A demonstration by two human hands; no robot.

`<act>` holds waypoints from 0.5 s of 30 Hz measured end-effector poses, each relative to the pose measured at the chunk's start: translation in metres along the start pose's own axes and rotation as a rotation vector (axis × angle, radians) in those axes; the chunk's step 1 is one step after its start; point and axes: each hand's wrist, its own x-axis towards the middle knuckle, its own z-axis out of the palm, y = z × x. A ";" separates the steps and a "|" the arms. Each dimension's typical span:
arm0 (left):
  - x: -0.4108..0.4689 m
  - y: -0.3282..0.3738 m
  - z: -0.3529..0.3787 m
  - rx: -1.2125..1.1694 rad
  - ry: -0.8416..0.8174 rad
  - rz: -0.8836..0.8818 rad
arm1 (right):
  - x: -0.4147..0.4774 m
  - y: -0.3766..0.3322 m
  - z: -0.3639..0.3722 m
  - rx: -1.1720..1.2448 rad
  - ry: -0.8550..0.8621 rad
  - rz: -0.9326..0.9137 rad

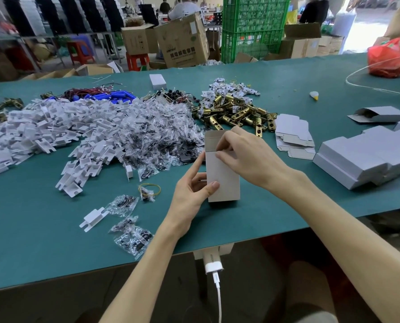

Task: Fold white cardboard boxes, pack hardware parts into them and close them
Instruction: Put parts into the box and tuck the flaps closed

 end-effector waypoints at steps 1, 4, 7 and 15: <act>0.000 0.000 0.000 -0.001 0.000 -0.001 | 0.000 0.000 -0.001 0.003 -0.008 0.002; 0.000 0.001 0.001 -0.006 0.006 -0.006 | 0.000 -0.001 -0.003 -0.058 -0.029 -0.046; -0.001 0.002 0.002 -0.002 0.014 -0.004 | 0.000 0.001 0.000 -0.192 -0.009 -0.051; -0.003 0.008 0.003 0.030 0.023 0.017 | -0.006 0.012 0.012 0.150 0.070 0.093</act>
